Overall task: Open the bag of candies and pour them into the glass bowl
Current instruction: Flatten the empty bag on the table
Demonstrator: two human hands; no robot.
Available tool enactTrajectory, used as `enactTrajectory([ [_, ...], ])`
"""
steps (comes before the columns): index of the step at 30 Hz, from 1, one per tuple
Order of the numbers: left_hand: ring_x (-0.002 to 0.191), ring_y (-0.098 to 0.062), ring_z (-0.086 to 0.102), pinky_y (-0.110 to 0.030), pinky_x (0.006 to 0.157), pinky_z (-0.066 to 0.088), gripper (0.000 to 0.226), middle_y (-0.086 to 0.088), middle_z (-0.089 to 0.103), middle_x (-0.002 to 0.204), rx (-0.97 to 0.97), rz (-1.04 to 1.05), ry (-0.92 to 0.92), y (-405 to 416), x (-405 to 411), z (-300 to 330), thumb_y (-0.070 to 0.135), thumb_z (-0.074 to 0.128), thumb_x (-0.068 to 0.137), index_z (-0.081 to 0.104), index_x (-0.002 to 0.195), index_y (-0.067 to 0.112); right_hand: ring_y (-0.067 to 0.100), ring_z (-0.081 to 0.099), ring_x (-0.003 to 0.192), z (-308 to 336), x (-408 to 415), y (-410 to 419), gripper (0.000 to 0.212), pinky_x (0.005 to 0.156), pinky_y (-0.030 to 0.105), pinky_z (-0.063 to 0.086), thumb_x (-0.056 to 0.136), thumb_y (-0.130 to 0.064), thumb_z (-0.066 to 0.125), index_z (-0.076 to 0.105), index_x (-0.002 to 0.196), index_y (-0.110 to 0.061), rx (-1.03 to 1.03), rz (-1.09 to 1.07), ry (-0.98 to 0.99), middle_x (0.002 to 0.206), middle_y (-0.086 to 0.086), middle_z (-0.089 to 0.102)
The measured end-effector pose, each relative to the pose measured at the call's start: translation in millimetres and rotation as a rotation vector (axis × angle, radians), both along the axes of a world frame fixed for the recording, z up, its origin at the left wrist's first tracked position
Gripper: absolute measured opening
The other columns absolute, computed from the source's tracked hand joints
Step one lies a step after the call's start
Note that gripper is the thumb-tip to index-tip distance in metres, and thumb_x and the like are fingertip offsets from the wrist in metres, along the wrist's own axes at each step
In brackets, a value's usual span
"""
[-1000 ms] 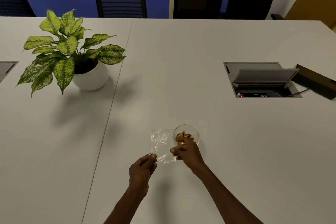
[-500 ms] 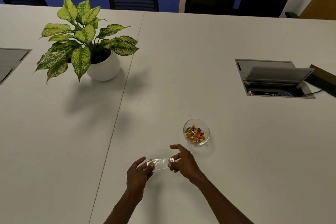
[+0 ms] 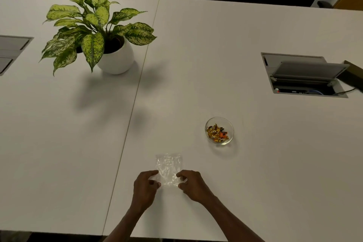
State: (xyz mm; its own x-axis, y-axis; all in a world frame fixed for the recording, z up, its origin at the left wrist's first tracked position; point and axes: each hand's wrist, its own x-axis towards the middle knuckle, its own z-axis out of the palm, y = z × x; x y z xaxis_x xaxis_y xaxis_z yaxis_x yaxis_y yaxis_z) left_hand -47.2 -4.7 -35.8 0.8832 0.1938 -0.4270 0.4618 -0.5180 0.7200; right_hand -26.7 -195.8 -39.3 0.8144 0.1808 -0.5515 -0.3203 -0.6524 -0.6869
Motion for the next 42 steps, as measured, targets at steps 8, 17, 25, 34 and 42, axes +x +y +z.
enactTrajectory([
  [8,0.096,-0.022,0.064,-0.02,0.077,0.047,0.039,-0.011,0.057,0.122,0.2,-0.13,-0.008,14,-17,-3,0.005,0.076,0.08,0.064,0.117,0.01,0.029,0.047,0.134,-7,-14,7,0.045,0.107,0.037,0.044,0.095,-0.019,0.053,0.049,0.139,-0.01,-0.303,0.284,-0.437,0.147,0.012,0.047],
  [17,0.138,-0.042,0.036,-0.008,0.112,0.002,0.056,-0.024,0.038,0.15,0.399,-0.564,-0.279,16,-18,-9,0.028,0.02,0.101,0.039,0.141,-0.006,0.023,-0.002,0.152,-30,-28,28,0.067,0.122,0.044,0.008,0.1,-0.031,0.047,0.013,0.153,-0.009,-0.443,0.478,-0.371,0.164,0.008,-0.007],
  [25,0.148,-0.032,0.015,-0.004,0.108,-0.014,0.054,-0.012,0.013,0.16,0.49,-0.697,-0.257,40,-22,-21,0.023,0.032,0.102,0.018,0.149,0.001,0.027,0.006,0.15,-32,-28,37,0.07,0.119,0.054,0.012,0.098,-0.034,0.048,0.014,0.154,-0.01,-0.488,0.522,-0.495,0.163,0.009,0.002],
  [34,0.115,-0.03,0.066,-0.041,0.075,0.061,0.086,-0.014,0.063,0.133,0.679,-0.84,-0.155,43,-18,-7,0.032,0.095,0.049,0.065,0.125,0.004,0.024,-0.012,0.15,-29,-25,44,0.075,0.119,0.057,-0.007,0.1,-0.034,0.044,-0.004,0.154,-0.01,-0.517,0.72,-0.511,0.162,0.009,-0.012],
  [42,0.145,-0.03,-0.018,-0.044,0.12,0.002,0.081,-0.008,-0.022,0.156,0.557,-0.875,-0.043,53,-14,-22,0.031,0.049,0.099,-0.012,0.149,0.01,0.022,-0.014,0.15,-25,-21,48,0.079,0.12,0.051,-0.007,0.1,-0.033,0.045,-0.008,0.152,-0.007,-0.506,0.74,-0.416,0.163,0.01,-0.014],
])
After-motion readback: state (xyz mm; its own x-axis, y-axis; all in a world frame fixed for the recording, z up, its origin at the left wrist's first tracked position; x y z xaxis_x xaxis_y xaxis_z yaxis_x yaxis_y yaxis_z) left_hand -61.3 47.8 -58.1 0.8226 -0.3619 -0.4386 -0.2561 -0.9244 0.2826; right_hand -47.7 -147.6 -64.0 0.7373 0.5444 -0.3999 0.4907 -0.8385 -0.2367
